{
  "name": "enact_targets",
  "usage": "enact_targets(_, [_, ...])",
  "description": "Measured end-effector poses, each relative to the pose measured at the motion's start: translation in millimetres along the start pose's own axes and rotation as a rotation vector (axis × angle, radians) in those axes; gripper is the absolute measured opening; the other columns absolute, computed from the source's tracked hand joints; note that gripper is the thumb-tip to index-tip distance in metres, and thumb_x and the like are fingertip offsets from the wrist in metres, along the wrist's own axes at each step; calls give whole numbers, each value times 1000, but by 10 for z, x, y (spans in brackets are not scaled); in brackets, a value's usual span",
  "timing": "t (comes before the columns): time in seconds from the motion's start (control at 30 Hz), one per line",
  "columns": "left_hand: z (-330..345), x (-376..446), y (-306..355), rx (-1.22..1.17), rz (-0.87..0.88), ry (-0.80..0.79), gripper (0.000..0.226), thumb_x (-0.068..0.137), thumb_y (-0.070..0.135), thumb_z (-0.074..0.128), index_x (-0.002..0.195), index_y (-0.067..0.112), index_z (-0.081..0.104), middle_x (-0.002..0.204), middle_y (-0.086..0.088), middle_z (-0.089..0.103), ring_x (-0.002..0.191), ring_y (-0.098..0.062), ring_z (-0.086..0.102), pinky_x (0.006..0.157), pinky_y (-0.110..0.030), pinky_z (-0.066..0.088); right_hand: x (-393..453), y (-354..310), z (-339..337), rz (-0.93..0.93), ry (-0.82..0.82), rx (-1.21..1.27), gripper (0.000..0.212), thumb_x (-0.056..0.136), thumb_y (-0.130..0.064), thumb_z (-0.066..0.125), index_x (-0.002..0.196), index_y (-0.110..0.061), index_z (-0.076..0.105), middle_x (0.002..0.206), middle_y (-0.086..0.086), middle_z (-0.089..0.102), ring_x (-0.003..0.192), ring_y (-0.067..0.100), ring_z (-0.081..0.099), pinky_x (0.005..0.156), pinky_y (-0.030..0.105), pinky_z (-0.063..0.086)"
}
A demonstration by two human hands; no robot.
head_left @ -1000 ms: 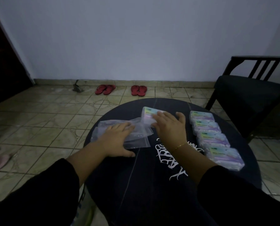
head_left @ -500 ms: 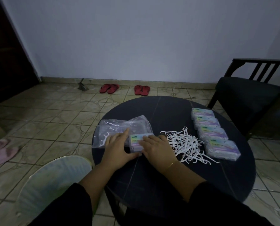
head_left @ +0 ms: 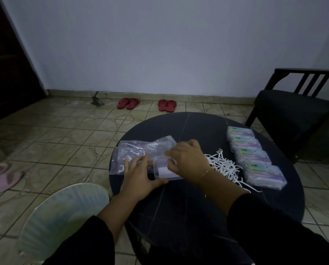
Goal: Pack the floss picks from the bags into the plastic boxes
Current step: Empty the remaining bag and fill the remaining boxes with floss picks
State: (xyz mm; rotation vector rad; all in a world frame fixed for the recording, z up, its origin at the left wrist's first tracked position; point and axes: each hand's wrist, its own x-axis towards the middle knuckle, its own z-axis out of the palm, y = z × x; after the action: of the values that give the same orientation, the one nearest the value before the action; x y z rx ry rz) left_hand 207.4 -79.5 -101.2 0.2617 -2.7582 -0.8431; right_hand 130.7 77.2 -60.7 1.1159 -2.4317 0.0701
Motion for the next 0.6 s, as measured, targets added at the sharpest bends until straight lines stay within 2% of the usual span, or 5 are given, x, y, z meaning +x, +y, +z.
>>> enact_targets(0.07, [24,14,-24,-30,-29,8,112,63,62,75,150,28,12,152,3,25,141,-17,-9,117,-45,3,95,18,-35,141,80,23,28,89,-33,49,109,-26,68,93,2,59,88,23,54,80,41,39])
enact_targets(0.17, [73,40,-94,-39,-65,17,116,59,64,76,149,30,11,154,4,19,143,-23,-12,116,-45,7,262,40,4,300,-92,110,40,100,-33,37,139,-29,42,119,4,50,110,23,44,93,39,33])
enact_targets(0.3, [102,41,-133,-25,-28,51,103,59,63,76,141,26,26,147,8,29,138,-10,-11,118,-45,7,379,118,108,451,-230,351,48,101,-20,33,147,-25,24,131,4,53,123,22,45,107,43,22])
enact_targets(0.47, [93,32,-122,87,95,112,74,65,67,69,124,30,42,131,9,41,133,-3,12,116,-41,-12,288,166,210,464,-434,508,48,100,-20,33,147,-26,23,136,6,48,124,23,45,108,44,25])
enact_targets(0.6, [112,29,-123,115,106,143,77,64,70,66,128,34,41,132,8,40,135,-6,16,116,-42,-12,185,209,141,494,-276,707,42,99,-21,39,141,-27,39,137,3,49,124,23,47,105,49,37])
